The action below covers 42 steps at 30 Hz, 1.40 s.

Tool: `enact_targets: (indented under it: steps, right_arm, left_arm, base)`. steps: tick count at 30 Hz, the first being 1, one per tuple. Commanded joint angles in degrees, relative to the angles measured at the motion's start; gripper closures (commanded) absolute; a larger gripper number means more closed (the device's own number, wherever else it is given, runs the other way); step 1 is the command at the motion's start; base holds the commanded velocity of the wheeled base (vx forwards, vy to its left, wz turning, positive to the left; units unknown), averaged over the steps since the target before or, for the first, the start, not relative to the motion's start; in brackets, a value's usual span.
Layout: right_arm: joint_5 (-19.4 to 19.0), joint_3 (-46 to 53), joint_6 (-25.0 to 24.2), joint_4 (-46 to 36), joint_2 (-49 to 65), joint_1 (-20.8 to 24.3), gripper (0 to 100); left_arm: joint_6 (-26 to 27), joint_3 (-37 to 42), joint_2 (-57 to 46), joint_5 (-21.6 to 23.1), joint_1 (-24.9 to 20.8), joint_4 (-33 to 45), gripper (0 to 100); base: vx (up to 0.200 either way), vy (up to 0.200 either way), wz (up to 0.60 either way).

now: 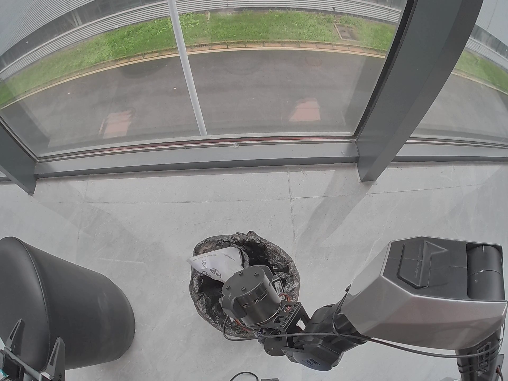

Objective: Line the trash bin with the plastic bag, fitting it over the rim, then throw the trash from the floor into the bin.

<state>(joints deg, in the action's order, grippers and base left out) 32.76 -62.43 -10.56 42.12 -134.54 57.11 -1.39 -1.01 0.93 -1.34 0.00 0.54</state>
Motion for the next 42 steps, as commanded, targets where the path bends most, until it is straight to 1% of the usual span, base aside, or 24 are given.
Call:
enact_targets:
  steps: [1,5,12,15,20,21,26,28,29,30,32,38,42]
  right_arm:
    - [-0.1,0.1,-0.1,0.1,-0.2,-0.1,0]
    - [-1.0,-0.2,-0.3,0.1,0.2,-0.2,0]
    - [-1.2,-1.6,-0.1,0.0,0.9,-0.9,0]
    - [-2.4,-3.3,0.4,-1.0,0.9,-1.0,0]
    - [-3.2,-5.2,3.6,-1.1,0.1,-1.5,0]
    - [-3.3,-5.8,4.7,-1.2,-0.5,-2.0,100]
    - [-4.1,-9.2,4.8,-5.0,-2.4,-3.7,100]
    - [-4.3,-9.5,4.8,-5.4,-2.5,-3.9,100]
    - [-6.1,-11.0,4.7,-7.4,-2.7,-4.9,100]
    - [-6.1,-11.0,4.7,-7.4,-2.7,-4.9,100]
    - [-8.1,-12.7,4.6,-10.7,-2.7,-5.5,100]
    - [-10.9,-19.3,4.3,-19.2,-3.7,-6.5,100]
    - [-12.4,-29.2,3.8,-28.7,-7.3,-7.9,100]
  left_arm:
    - [0.0,0.8,-0.9,-0.1,0.0,0.0,0]
    - [0.0,0.8,-0.9,-0.1,0.0,0.0,0]
    - [0.0,0.8,-0.9,-0.1,0.0,0.0,0]
    - [0.0,0.8,-0.9,-0.1,0.0,0.0,0]
    - [0.0,0.8,-0.9,0.0,0.0,0.0,0]
    - [0.0,0.8,-0.9,0.0,0.0,0.0,0]
    - [0.0,0.8,-0.9,-0.1,0.0,0.0,0]
    - [0.0,0.8,-0.9,0.0,0.0,0.0,0]
    - [0.0,0.8,-0.9,-0.1,0.0,0.0,0]
    - [0.0,0.8,-0.9,-0.1,0.0,0.0,0]
    - [0.0,0.8,-0.9,0.0,0.0,0.0,0]
    - [0.0,0.8,-0.9,0.0,0.0,0.0,0]
    - [0.0,0.8,-0.9,-0.1,0.0,0.0,0]
  base:
    - [0.000,0.000,0.00]
    - [0.000,0.000,0.00]
    - [0.000,0.000,0.00]
    - [0.000,0.000,0.00]
    - [0.000,0.000,0.00]
    - [0.000,0.000,0.00]
    - [0.000,0.000,0.00]
    - [0.000,0.000,0.00]
    - [0.000,0.000,0.00]
    - [0.000,0.000,0.00]
    - [0.000,0.000,0.00]
    - [0.000,0.000,0.00]
    - [0.000,0.000,0.00]
